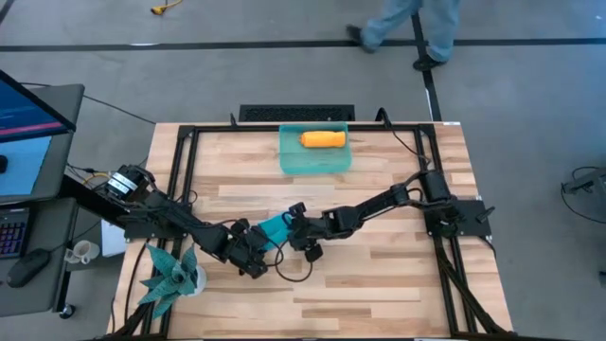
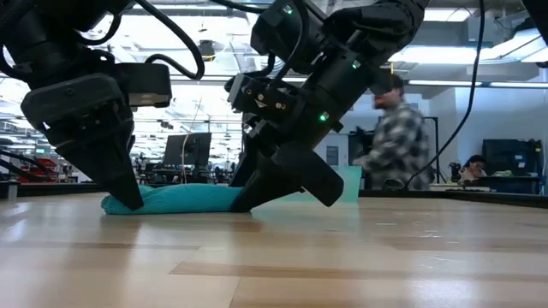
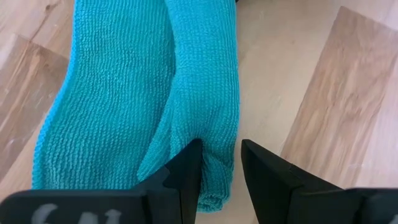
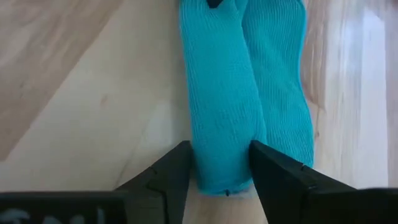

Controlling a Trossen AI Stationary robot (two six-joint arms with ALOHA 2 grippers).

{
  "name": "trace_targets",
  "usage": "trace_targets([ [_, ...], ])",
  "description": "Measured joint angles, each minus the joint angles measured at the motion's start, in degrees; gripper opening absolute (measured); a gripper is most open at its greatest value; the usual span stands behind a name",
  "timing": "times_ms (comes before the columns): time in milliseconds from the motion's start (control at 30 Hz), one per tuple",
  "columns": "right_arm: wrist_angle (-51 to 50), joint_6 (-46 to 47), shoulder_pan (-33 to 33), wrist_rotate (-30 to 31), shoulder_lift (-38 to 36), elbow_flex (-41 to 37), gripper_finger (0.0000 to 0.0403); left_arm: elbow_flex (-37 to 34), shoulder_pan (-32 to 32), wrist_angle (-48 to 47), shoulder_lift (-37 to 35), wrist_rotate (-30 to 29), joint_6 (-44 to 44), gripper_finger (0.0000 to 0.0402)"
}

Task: Roll microfiber towels into tight, uniform cylinder then place into a basket
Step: Roll the blue microfiber cloth on the table

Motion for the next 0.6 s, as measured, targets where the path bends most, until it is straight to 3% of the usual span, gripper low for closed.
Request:
trace_targets([
  [233, -0.3, 2.8, 0.2, -0.4, 1.5, 0.1, 0.0158, 0.0, 0.0, 0.0, 0.0, -0.3, 0.4, 0.0111],
  [500, -0.6, 8.2, 0.4, -0.3, 1.7, 0.1, 0.0036, 0.0, 0.0, 0.0, 0.0, -1.4, 2.8, 0.0111],
  [600, -0.6, 9.6, 0.3, -0.4, 1.6, 0.1, 0.002, 0.1, -0.3, -0.1, 0.1, -2.0, 4.3, 0.0111],
])
